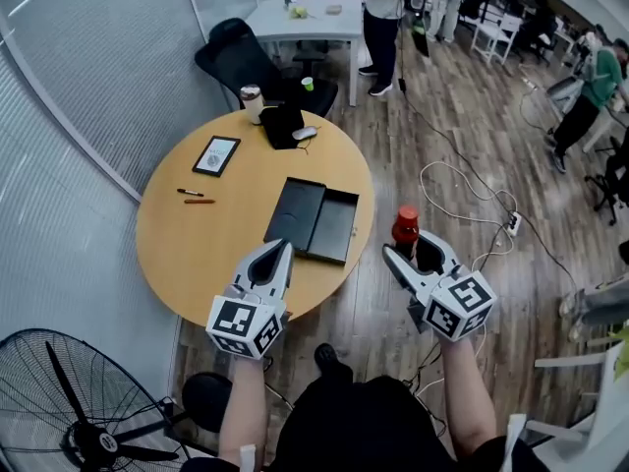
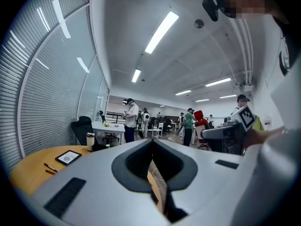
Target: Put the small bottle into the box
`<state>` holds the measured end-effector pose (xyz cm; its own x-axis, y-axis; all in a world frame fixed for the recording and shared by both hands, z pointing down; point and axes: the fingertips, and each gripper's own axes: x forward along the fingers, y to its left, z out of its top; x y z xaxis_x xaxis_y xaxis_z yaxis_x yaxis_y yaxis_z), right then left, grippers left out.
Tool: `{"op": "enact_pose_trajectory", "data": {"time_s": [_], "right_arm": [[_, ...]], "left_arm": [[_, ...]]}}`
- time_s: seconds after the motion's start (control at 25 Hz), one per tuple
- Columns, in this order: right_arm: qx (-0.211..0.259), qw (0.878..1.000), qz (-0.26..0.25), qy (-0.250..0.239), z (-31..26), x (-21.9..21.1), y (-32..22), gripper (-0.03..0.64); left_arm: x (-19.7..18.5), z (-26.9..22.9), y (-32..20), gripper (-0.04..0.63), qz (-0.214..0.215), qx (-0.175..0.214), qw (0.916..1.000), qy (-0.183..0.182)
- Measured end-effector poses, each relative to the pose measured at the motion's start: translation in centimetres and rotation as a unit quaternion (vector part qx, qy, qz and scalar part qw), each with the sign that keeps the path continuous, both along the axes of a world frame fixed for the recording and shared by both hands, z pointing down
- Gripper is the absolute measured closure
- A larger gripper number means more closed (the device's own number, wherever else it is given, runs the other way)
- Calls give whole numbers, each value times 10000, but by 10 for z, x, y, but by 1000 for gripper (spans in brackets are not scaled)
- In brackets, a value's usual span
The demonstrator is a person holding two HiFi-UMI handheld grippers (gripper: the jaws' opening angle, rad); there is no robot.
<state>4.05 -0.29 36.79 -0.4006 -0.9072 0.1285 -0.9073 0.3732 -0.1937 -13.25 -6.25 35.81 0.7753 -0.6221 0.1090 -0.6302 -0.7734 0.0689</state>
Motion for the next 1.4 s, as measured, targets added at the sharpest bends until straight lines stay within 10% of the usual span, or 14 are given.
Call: {"op": "enact_pose_trajectory", "data": {"time_s": [1.4], "right_arm": [[-595, 9924, -1061, -206, 54, 8, -120, 387]], "left_arm": [[47, 36, -78, 600, -497, -500, 9973, -200]]}}
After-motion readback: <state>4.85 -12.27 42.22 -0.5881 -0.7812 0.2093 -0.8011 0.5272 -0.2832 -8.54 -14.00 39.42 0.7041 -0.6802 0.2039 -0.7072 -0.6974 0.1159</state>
